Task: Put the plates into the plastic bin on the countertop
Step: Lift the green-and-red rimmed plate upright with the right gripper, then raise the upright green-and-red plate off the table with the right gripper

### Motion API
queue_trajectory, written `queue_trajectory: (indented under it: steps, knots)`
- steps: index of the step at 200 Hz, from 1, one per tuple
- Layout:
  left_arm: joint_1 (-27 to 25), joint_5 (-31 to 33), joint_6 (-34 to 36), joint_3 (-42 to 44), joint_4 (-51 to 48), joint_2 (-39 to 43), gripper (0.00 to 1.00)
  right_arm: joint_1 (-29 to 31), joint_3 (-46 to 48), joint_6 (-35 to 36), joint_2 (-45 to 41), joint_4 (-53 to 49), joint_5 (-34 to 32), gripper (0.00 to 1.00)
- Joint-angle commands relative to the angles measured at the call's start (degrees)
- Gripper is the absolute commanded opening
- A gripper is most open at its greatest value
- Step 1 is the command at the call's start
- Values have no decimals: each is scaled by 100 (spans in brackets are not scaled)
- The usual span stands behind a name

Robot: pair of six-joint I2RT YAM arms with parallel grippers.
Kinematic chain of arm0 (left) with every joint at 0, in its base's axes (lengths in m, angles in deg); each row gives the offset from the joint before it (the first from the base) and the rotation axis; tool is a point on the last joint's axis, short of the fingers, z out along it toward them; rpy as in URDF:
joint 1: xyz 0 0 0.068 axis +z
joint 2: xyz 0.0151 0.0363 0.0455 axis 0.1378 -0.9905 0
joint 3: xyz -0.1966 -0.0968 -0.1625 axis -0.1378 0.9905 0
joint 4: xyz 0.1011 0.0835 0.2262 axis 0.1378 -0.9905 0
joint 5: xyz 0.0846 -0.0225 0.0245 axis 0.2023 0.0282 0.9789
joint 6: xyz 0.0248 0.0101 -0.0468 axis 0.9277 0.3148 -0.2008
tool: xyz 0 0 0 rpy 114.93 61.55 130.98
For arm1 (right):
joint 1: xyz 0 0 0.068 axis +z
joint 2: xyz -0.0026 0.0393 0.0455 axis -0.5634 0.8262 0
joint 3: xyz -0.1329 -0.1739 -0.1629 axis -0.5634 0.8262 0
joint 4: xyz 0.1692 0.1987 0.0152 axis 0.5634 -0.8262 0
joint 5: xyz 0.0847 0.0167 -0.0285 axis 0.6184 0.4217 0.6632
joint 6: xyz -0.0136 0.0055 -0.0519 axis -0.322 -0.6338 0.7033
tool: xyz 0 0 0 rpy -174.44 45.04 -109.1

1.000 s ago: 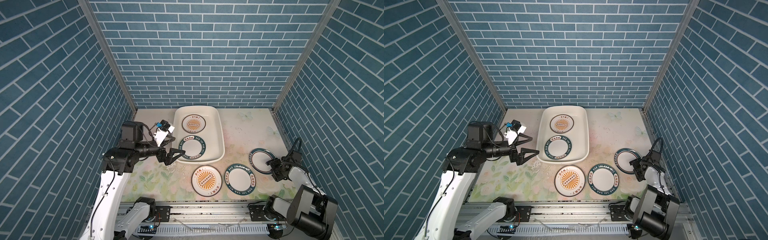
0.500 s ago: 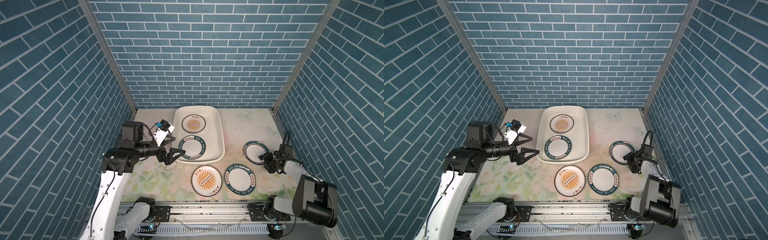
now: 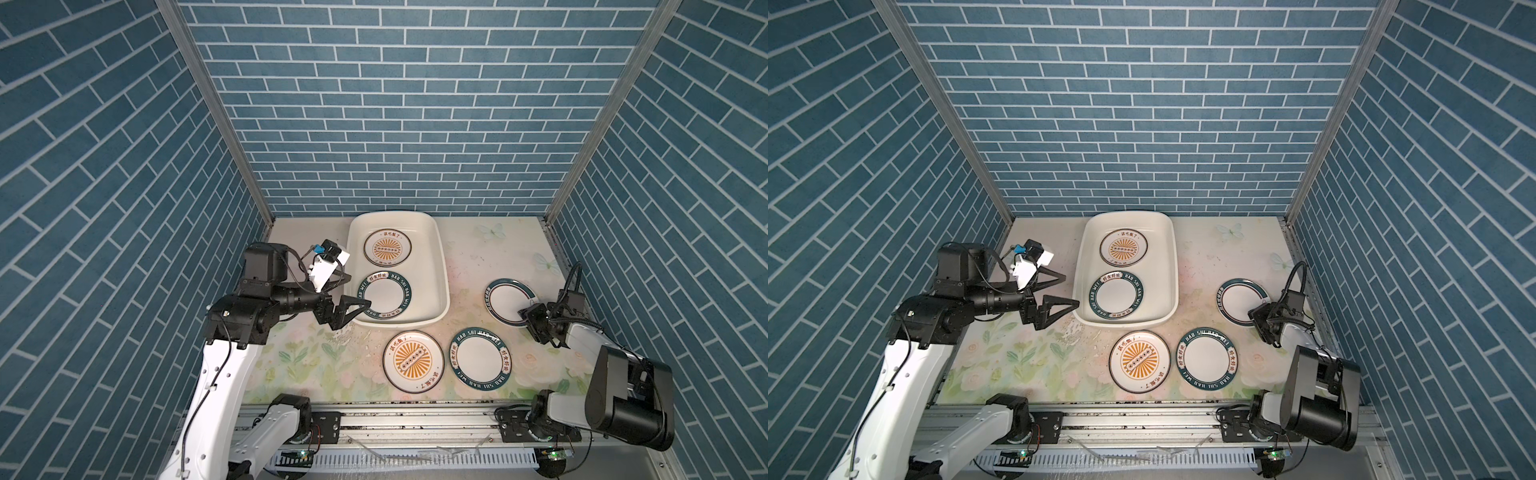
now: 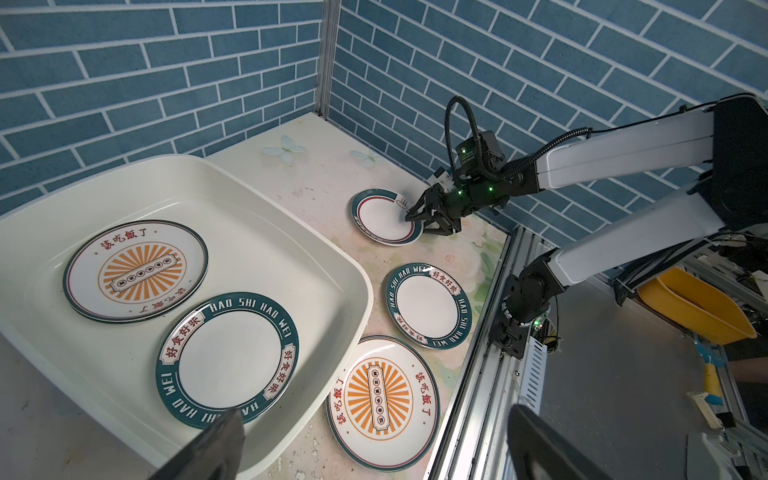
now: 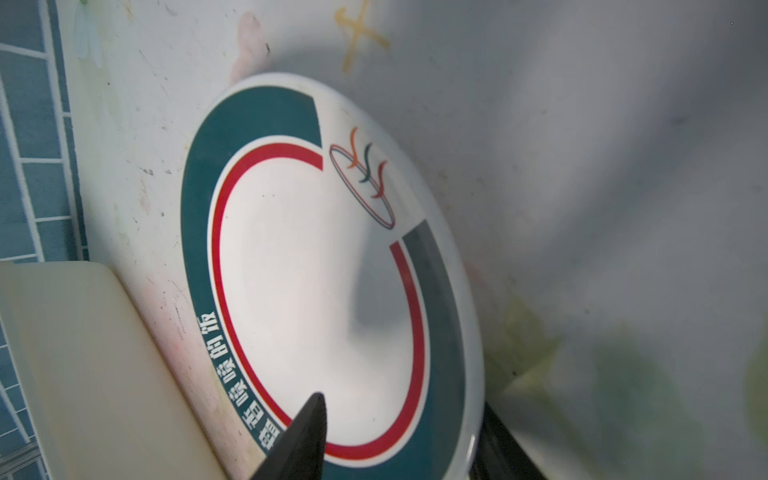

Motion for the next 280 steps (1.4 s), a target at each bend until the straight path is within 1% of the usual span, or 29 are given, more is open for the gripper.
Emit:
queue_trajectory:
  steps: [1, 46, 93, 140, 153, 178, 197, 236, 252, 280]
  knots:
    - [-39, -33, -12, 57, 42, 12, 100, 29, 357, -355, -132, 220, 62, 48]
    - [-48, -36, -20, 93, 82, 21, 100, 27, 659, -432, -361, 363, 95, 44]
    - [-48, -22, -12, 91, 63, 42, 100, 20, 760, -561, -488, 469, 120, 34]
    - [-47, -21, -23, 84, 82, 49, 99, 20, 837, -578, -589, 494, 133, 31]
    - [-48, -14, -29, 81, 74, 49, 100, 20, 861, -596, -588, 563, 158, 29]
    - [-43, -14, -30, 72, 73, 49, 100, 20, 897, -639, -586, 654, 179, 27]
    - [-48, -3, -21, 70, 73, 58, 99, 20, 908, -649, -579, 685, 188, 23]
    - [-48, -6, -39, 52, 73, 52, 100, 20, 917, -678, -553, 794, 231, 21]
    - [-48, -6, -43, 35, 60, 49, 99, 20, 923, -704, -538, 860, 259, 17]
    - [-48, -5, -39, -5, 47, 32, 100, 21, 953, -738, -537, 947, 301, 16]
